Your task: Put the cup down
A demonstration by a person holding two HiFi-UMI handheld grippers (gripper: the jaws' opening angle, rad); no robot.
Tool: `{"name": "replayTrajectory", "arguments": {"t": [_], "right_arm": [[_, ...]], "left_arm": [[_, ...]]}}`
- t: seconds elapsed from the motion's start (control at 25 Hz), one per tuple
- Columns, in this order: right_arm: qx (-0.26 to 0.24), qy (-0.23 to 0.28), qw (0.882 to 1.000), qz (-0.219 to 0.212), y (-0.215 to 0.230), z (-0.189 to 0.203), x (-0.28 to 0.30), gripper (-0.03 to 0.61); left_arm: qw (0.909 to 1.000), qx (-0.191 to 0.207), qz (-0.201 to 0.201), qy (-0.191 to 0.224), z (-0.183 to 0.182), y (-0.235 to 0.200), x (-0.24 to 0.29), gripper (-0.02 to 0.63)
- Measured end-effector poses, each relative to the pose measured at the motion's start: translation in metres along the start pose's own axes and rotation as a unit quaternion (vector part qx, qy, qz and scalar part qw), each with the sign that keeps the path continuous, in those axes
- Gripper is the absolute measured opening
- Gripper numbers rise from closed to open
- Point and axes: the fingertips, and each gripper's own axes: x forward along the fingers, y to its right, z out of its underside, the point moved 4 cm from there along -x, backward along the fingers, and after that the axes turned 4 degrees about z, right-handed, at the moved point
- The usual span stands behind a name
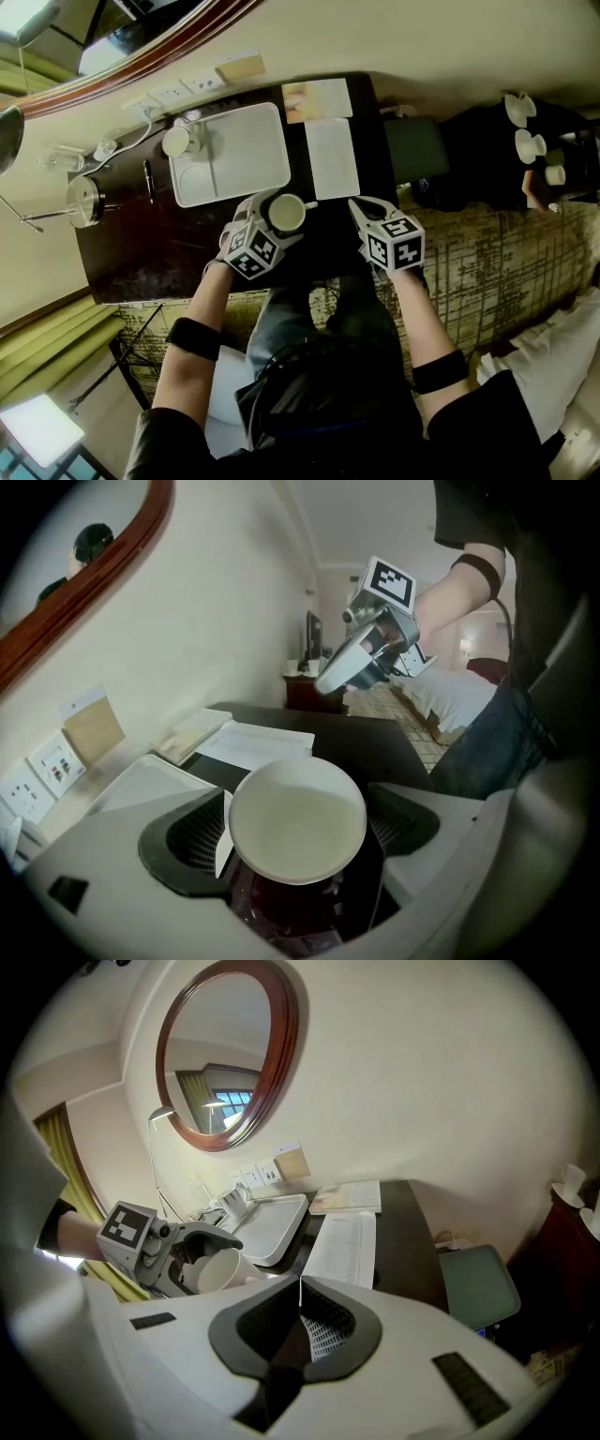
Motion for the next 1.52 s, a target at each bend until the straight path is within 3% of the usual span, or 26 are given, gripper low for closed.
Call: {"name": "replayTrajectory", "arguments": {"t": [0.2,0.36,0.48,0.64,0.72,0.96,1.2,1.36,1.52], "right_arm": [[-0.009,0.006,1.000,-0.018,-0.006,-0.013,-0.004,0.018],[-0.020,0.012,0.999,-0.032,-0.009,-0.028,-0.011,0.018],[-0.034,0.014,0.998,-0.042,-0.010,-0.037,-0.016,0.018],[-0.052,0.022,0.997,-0.054,-0.013,-0.053,-0.021,0.018],[-0.061,0.025,0.996,-0.065,-0.018,-0.060,-0.020,0.018],[-0.095,0.024,0.990,-0.098,-0.030,-0.080,-0.012,0.018],[-0.128,0.019,0.983,-0.127,-0.045,-0.092,-0.008,0.018],[-0.160,0.009,0.977,-0.138,-0.052,-0.094,-0.005,0.018],[-0.181,0.003,0.973,-0.145,-0.055,-0.095,-0.005,0.018]], "left_arm": [[0.9991,-0.008,-0.041,0.002,-0.021,-0.004,-0.033,0.473],[0.9945,-0.039,-0.093,0.030,-0.045,-0.010,-0.072,0.465],[0.9849,-0.066,-0.152,0.051,-0.071,-0.010,-0.106,0.391],[0.9703,-0.090,-0.213,0.072,-0.085,-0.002,-0.137,0.234],[0.9573,-0.123,-0.250,0.077,-0.088,0.001,-0.154,0.203],[0.9238,-0.177,-0.325,0.097,-0.078,0.006,-0.188,0.013],[0.8877,-0.240,-0.376,0.115,-0.065,0.018,-0.220,0.000],[0.8509,-0.300,-0.410,0.133,-0.053,0.027,-0.234,0.000],[0.7972,-0.378,-0.448,0.144,-0.039,0.039,-0.247,0.000]]}}
